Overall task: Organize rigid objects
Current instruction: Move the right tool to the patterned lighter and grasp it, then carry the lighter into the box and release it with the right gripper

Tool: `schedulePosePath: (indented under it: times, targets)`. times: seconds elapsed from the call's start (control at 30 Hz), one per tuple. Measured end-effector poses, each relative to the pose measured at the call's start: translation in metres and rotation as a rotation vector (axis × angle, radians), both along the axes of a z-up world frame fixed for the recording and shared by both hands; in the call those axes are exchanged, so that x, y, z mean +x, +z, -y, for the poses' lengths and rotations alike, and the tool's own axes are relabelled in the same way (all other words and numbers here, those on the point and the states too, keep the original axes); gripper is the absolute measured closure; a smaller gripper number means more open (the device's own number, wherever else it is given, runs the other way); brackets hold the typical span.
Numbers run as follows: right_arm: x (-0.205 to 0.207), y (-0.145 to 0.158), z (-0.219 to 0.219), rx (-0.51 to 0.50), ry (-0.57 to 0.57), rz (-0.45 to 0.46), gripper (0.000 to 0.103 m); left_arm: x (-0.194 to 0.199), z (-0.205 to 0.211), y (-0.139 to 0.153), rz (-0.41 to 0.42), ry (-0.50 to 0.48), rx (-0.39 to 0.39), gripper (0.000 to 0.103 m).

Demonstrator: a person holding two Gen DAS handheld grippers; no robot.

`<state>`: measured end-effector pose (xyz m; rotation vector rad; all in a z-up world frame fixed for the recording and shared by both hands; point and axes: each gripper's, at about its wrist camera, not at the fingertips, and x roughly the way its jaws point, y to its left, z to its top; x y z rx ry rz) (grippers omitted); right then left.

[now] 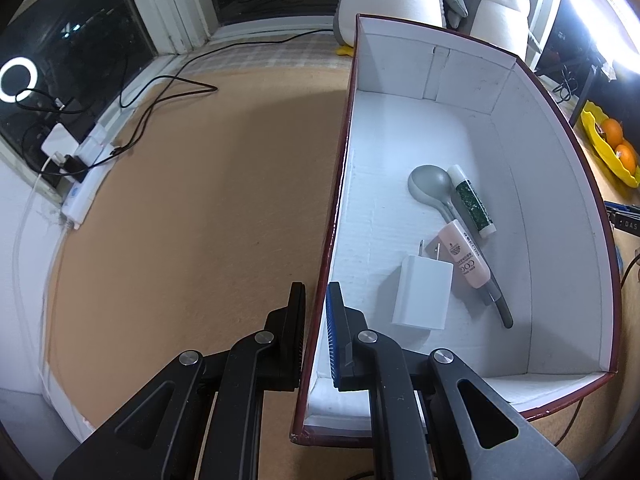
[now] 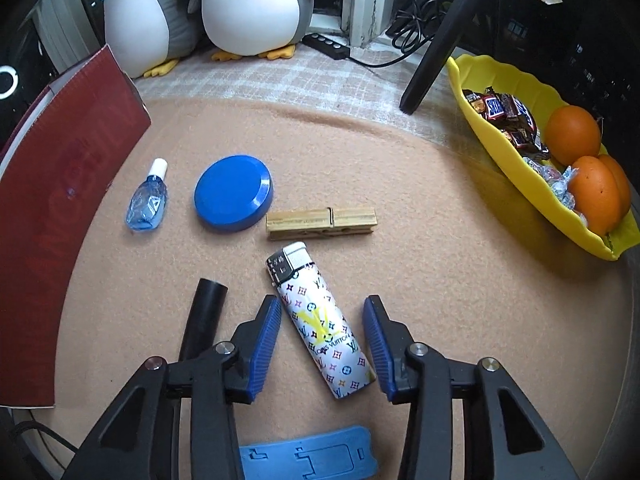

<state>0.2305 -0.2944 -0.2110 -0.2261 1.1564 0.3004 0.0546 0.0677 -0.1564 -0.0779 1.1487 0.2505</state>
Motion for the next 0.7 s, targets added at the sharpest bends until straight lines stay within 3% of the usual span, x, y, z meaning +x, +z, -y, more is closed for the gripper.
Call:
schedulePosePath:
  times: [0.2, 0.7]
  targets:
    - [0.000, 0.003, -0.003, 0.005, 0.011, 0.000, 0.082, 0.000, 0.000, 0.000, 0.001, 0.005, 0.003, 0.094]
    - [-0.023, 0.011, 0.001, 0.036, -0.042, 0.029, 0.082, -0.004, -0.002, 0.002, 0.022, -0.005, -0.012, 0.094]
